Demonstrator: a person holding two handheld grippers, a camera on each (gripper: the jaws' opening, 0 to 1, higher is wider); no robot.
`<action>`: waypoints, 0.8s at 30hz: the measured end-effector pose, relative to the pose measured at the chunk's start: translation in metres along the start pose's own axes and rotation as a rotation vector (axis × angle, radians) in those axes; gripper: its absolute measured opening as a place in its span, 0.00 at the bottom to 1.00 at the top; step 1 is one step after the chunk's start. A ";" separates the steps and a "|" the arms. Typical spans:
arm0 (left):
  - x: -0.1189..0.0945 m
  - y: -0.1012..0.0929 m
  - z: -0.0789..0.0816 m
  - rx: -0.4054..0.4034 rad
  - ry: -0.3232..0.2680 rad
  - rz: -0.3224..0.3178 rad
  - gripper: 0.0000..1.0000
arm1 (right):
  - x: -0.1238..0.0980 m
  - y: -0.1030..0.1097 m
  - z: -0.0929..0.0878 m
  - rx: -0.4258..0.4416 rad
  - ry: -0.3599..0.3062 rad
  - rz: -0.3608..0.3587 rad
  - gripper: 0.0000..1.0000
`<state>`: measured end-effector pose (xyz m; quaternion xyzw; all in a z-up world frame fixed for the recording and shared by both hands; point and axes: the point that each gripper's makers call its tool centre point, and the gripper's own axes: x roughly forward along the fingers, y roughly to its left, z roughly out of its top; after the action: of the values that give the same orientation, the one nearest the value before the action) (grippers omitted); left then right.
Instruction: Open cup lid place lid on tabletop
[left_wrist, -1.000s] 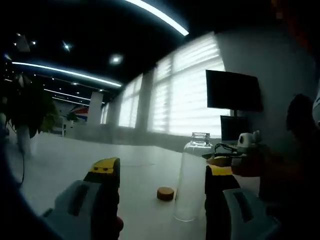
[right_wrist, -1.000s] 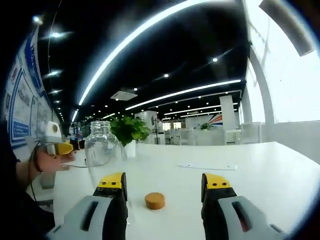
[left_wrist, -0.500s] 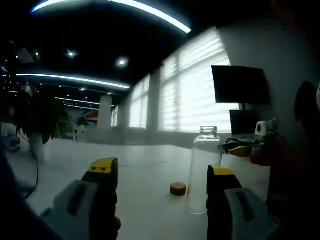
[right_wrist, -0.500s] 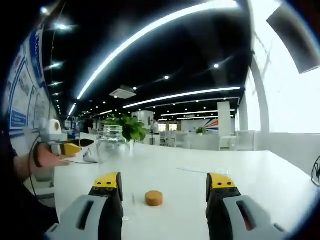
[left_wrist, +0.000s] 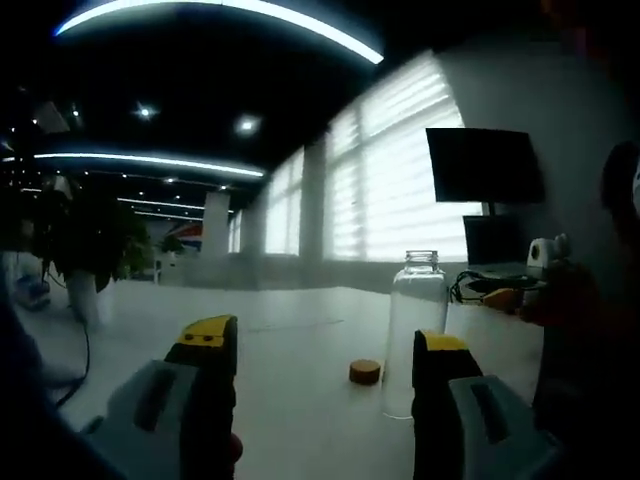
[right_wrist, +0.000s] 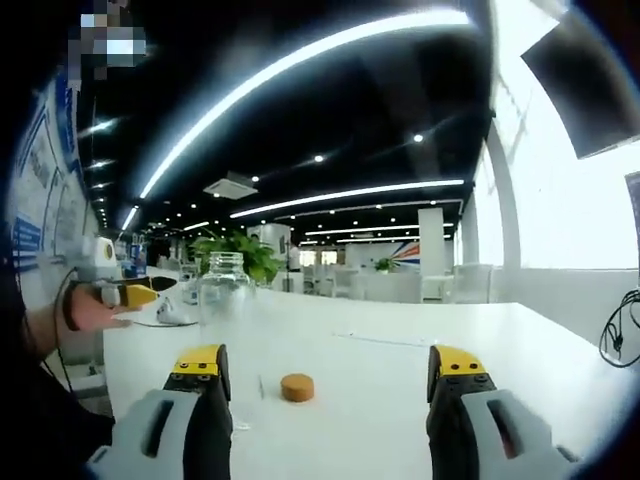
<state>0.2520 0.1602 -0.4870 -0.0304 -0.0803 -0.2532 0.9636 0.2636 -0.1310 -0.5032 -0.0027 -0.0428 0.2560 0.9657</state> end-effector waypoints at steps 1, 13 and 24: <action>-0.001 0.001 0.001 -0.003 -0.005 0.002 0.66 | 0.000 -0.001 0.000 0.006 0.001 -0.004 0.80; -0.002 0.001 0.003 -0.006 -0.026 -0.001 0.66 | -0.001 -0.004 -0.001 -0.014 0.024 -0.024 0.80; -0.002 -0.002 0.006 -0.016 -0.035 -0.020 0.66 | -0.003 -0.004 -0.004 -0.007 0.040 -0.033 0.81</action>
<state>0.2484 0.1601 -0.4819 -0.0417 -0.0954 -0.2627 0.9592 0.2633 -0.1356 -0.5069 -0.0103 -0.0242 0.2398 0.9705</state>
